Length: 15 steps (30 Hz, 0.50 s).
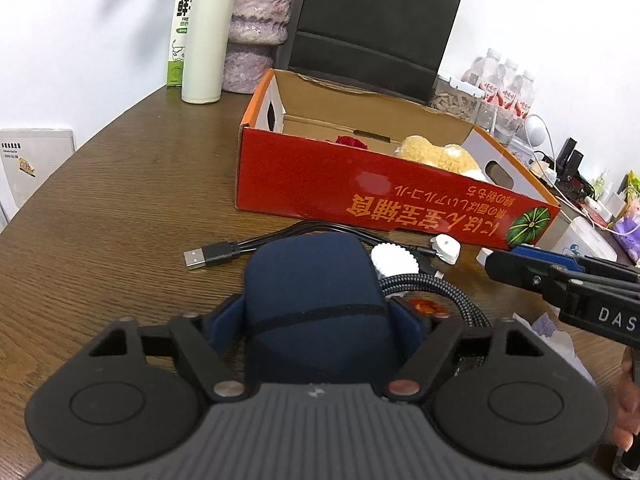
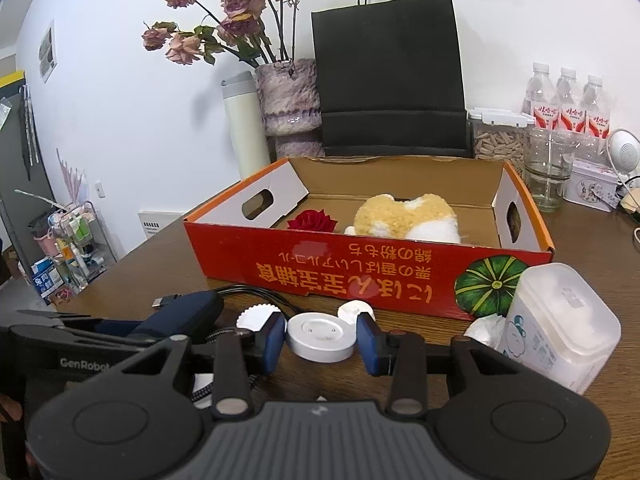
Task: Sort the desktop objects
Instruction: 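Grasp the navy case with the left gripper while the right gripper grasps a white round lid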
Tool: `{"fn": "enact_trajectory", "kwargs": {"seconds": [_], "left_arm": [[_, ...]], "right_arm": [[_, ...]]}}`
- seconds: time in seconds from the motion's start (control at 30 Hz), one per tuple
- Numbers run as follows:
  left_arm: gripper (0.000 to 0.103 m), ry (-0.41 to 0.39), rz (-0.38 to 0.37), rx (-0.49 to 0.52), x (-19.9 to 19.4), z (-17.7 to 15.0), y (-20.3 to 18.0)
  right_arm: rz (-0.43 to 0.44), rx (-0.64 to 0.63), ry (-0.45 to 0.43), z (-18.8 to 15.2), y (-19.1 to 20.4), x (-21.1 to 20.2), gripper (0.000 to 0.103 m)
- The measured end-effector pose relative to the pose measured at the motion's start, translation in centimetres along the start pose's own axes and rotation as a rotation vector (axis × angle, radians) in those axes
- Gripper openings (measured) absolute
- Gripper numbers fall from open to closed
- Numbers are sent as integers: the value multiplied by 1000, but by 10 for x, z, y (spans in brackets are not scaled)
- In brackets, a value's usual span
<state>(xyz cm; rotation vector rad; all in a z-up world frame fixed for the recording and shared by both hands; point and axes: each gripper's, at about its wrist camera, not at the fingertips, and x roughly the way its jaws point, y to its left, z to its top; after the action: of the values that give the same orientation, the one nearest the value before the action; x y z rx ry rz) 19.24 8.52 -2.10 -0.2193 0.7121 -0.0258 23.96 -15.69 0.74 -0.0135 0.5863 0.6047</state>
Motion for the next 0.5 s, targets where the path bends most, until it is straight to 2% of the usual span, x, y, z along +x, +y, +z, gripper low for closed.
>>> {"fn": "enact_trajectory", "kwargs": {"seconds": [0.27, 0.5], "left_arm": [[71, -20, 2, -32, -4, -2, 1], [70, -53, 13, -36, -14, -1, -2]], "right_arm": [[-2, -14, -18, -4, 1, -10, 38], [-7, -11, -50, -6, 0, -21, 38]]}}
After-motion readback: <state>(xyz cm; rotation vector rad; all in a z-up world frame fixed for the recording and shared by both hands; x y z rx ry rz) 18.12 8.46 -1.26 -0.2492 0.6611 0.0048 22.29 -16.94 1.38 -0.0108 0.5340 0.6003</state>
